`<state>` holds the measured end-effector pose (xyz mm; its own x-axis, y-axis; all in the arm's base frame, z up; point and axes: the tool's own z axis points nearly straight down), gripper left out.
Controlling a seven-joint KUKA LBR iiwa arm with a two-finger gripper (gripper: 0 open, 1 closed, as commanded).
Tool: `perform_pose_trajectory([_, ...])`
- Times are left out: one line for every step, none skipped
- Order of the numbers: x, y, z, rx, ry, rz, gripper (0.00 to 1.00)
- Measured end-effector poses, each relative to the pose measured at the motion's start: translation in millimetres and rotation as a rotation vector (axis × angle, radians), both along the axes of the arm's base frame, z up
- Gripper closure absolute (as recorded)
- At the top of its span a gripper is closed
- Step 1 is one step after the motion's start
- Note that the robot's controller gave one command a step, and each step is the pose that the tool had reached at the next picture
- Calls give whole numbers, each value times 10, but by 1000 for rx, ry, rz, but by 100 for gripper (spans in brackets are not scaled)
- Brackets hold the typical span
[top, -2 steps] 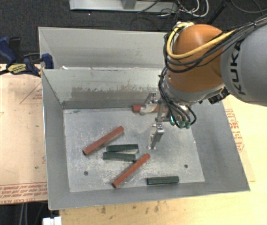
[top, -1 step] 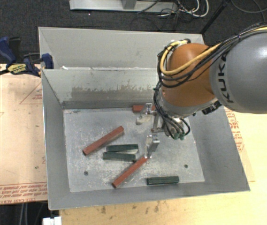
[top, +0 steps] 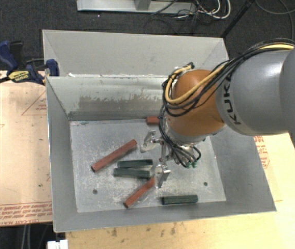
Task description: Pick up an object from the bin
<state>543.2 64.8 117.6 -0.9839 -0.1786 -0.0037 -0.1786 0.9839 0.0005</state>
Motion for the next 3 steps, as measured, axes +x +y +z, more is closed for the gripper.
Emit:
perform_pose_trajectory([183, 60, -385, 5, -21, 95, 100])
perform_pose_trajectory([183, 60, -385, 5, -21, 95, 100])
perform_pose_trajectory([74, 210, 977, 0, 1, 121, 100])
